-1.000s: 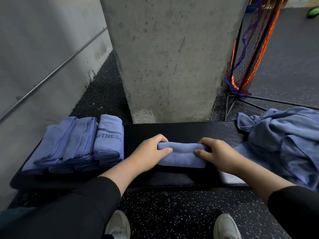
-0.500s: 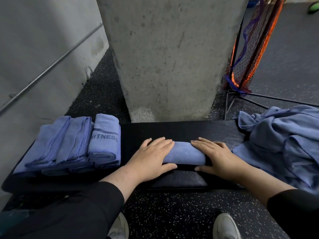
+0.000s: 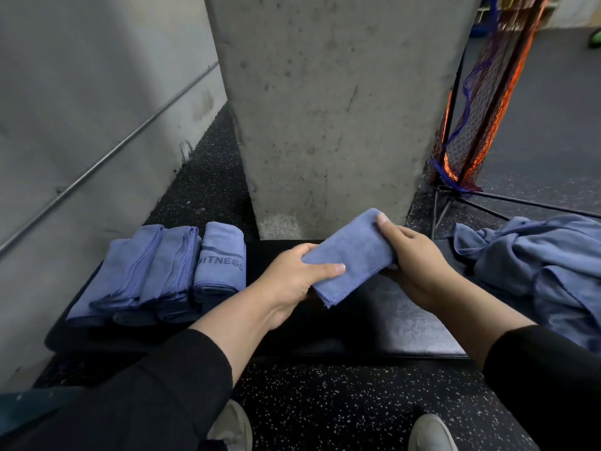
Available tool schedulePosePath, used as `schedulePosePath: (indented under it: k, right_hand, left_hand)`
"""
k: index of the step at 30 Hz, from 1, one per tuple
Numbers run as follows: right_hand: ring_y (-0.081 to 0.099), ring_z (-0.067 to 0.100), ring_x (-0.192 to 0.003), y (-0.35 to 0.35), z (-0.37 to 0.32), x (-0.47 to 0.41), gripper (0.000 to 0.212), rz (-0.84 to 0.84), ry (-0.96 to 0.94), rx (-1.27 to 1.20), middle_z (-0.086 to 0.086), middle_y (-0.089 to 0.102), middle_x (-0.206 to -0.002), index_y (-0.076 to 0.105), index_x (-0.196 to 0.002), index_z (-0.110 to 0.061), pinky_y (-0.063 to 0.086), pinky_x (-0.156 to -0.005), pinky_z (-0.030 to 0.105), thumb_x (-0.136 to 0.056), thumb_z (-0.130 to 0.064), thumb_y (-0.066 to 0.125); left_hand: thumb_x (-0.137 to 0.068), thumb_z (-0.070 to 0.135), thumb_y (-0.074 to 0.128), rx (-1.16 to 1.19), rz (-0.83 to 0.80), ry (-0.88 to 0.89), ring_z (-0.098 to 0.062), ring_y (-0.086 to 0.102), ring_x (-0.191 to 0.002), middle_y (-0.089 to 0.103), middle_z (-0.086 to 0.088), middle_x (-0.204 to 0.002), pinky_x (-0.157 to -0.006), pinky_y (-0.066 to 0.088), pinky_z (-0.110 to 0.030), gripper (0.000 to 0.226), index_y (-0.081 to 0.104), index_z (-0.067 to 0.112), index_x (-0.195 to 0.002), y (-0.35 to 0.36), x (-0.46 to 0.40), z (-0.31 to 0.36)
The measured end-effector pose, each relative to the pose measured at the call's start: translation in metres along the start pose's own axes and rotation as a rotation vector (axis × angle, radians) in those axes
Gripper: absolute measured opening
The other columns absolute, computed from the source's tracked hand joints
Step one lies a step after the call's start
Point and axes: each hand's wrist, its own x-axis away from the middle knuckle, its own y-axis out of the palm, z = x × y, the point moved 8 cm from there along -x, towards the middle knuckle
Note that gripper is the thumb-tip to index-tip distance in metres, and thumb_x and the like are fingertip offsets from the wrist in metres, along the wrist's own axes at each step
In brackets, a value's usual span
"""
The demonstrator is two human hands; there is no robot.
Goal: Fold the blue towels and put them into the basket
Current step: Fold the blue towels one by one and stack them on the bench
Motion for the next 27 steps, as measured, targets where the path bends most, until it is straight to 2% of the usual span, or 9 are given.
schedulePosePath:
  k: [5, 8, 10, 12, 14, 15, 17, 21, 27]
  right_hand:
    - [0.065, 0.033, -0.118, 0.047, -0.013, 0.029, 0.041, -0.231, 0.058, -0.15, 0.016, 0.068, -0.126, 0.058, -0.133, -0.006, 0.047, -0.105, 0.049, -0.098, -0.026, 0.06]
    - [0.07, 0.023, -0.101, 0.071, -0.019, 0.035, 0.042, -0.23, 0.04, -0.184, 0.012, 0.072, -0.115, 0.057, -0.132, 0.0, 0.057, -0.092, 0.035, -0.094, -0.018, 0.062]
    - [0.07, 0.019, -0.093, 0.091, -0.022, 0.033, 0.043, -0.233, 0.038, -0.163, 0.011, 0.072, -0.11, 0.058, -0.131, 0.001, 0.059, -0.082, 0.028, -0.093, -0.019, 0.064]
    - [0.069, 0.022, -0.097, 0.116, -0.027, 0.029, 0.046, -0.238, 0.05, -0.118, 0.015, 0.072, -0.112, 0.058, -0.129, 0.003, 0.059, -0.085, 0.032, -0.091, -0.022, 0.066]
    - [0.066, 0.028, -0.104, 0.146, -0.035, 0.024, 0.05, -0.248, 0.051, -0.064, 0.022, 0.069, -0.119, 0.059, -0.128, 0.003, 0.054, -0.099, 0.044, -0.088, -0.026, 0.071]
    - [0.064, 0.03, -0.103, 0.163, -0.041, 0.021, 0.05, -0.255, 0.046, -0.04, 0.023, 0.068, -0.118, 0.06, -0.126, 0.003, 0.05, -0.104, 0.048, -0.088, -0.026, 0.072]
    - [0.064, 0.03, -0.098, 0.199, -0.052, 0.014, 0.04, -0.283, 0.021, 0.01, 0.02, 0.069, -0.11, 0.063, -0.122, 0.003, 0.051, -0.1, 0.047, -0.091, -0.022, 0.069]
    - [0.068, 0.024, -0.09, 0.273, -0.065, -0.003, 0.021, -0.351, -0.029, 0.153, 0.016, 0.071, -0.108, 0.065, -0.116, -0.001, 0.059, -0.082, 0.035, -0.099, -0.011, 0.059]
    - [0.064, 0.025, -0.088, 0.356, -0.05, -0.032, 0.006, -0.361, -0.114, 0.473, 0.022, 0.07, -0.112, 0.069, -0.101, -0.011, 0.056, -0.094, 0.051, -0.096, -0.011, 0.065]
  left_hand:
    - [-0.082, 0.006, 0.079, 0.043, 0.119, 0.073, -0.019, 0.072, -0.083, 0.076, -0.013, -0.095, -0.074, 0.056, -0.031, 0.026, 0.067, 0.007, -0.105, -0.028, 0.033, 0.026]
    - [-0.083, 0.008, 0.078, 0.023, 0.147, 0.104, -0.018, 0.07, -0.082, 0.074, -0.006, -0.087, -0.073, 0.054, -0.029, 0.021, 0.067, 0.01, -0.101, -0.053, 0.055, 0.035]
    - [-0.086, 0.013, 0.077, 0.009, 0.164, 0.115, -0.009, 0.067, -0.068, 0.071, 0.003, -0.074, -0.061, 0.051, -0.021, 0.016, 0.066, 0.012, -0.098, -0.071, 0.07, 0.039]
    - [-0.089, 0.019, 0.074, -0.015, 0.208, 0.128, -0.002, 0.059, -0.05, 0.064, 0.009, -0.06, -0.048, 0.044, -0.018, 0.013, 0.063, 0.014, -0.093, -0.092, 0.085, 0.042]
    - [-0.088, 0.026, 0.074, -0.066, 0.279, 0.134, -0.01, 0.066, -0.06, 0.07, 0.0, -0.069, -0.057, 0.052, -0.03, 0.017, 0.066, 0.013, -0.095, -0.117, 0.099, 0.046]
    - [-0.087, 0.027, 0.073, -0.094, 0.321, 0.129, -0.017, 0.072, -0.074, 0.075, -0.006, -0.081, -0.07, 0.056, -0.038, 0.019, 0.068, 0.013, -0.097, -0.13, 0.105, 0.047]
    - [-0.086, 0.029, 0.071, -0.114, 0.401, 0.12, -0.026, 0.073, -0.092, 0.075, -0.012, -0.097, -0.087, 0.057, -0.043, 0.023, 0.07, 0.012, -0.101, -0.159, 0.117, 0.05]
    - [-0.089, 0.028, 0.071, -0.1, 0.548, 0.155, -0.016, 0.069, -0.086, 0.071, 0.002, -0.102, -0.075, 0.057, -0.032, 0.031, 0.064, 0.021, -0.119, -0.216, 0.137, 0.06]
    - [-0.086, 0.044, 0.063, -0.334, 0.729, 0.091, -0.017, 0.066, -0.091, 0.064, 0.009, -0.108, -0.086, 0.058, -0.047, 0.032, 0.061, 0.033, -0.115, -0.279, 0.149, 0.058]
